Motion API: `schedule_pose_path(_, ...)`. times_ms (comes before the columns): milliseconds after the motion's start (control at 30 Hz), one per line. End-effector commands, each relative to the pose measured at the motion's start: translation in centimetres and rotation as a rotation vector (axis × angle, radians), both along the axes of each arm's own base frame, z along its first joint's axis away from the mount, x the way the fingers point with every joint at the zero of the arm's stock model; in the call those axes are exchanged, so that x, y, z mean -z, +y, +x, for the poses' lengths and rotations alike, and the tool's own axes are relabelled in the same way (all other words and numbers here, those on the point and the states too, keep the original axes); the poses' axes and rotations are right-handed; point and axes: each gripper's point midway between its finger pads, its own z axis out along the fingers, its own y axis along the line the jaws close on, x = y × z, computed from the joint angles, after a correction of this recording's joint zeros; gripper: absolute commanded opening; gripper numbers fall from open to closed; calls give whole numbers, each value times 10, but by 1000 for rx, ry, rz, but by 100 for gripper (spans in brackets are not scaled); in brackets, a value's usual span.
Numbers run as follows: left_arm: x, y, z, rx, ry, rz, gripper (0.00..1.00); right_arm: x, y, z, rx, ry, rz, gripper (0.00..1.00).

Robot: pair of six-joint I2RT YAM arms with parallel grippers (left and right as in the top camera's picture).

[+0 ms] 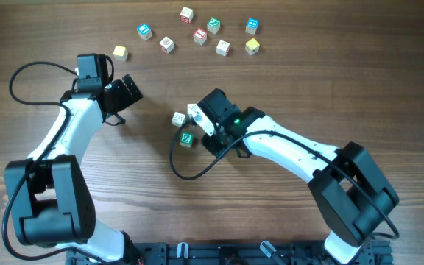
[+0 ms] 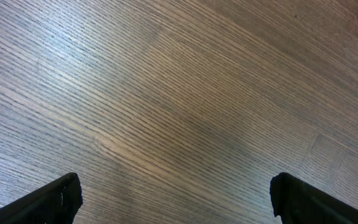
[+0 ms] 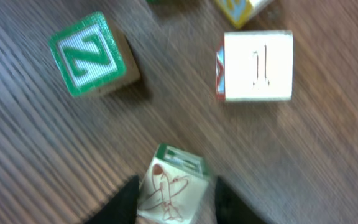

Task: Form a circle
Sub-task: 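Lower the airplane block beside the Z and 1 blocks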

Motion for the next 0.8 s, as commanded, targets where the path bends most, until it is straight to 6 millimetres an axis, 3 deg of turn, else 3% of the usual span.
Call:
schedule_pose_path(0, 5, -2, -2, -2, 12, -11, 100, -32, 4, 5, 39, -37, 50, 23)
schedule_pose_path(200, 5, -2, -2, -1, 13, -11, 100, -36, -2, -1, 39, -23, 37, 21)
schedule_pose_path(300, 5, -2, -2, -1, 13, -11, 100, -24, -19, -21, 38, 57, -33, 4)
schedule_pose_path(433, 5, -2, -2, -2, 13, -11, 100, -4, -24, -40, 22, 123, -28, 4)
schedule_pose_path(600, 5, -2, -2, -2, 13, -11, 100, 12, -26, -27, 29, 28, -17, 6)
schedule_pose_path(767, 5, -2, -2, -2, 13, -11, 100, 12, -25, -15, 19, -47, -17, 5)
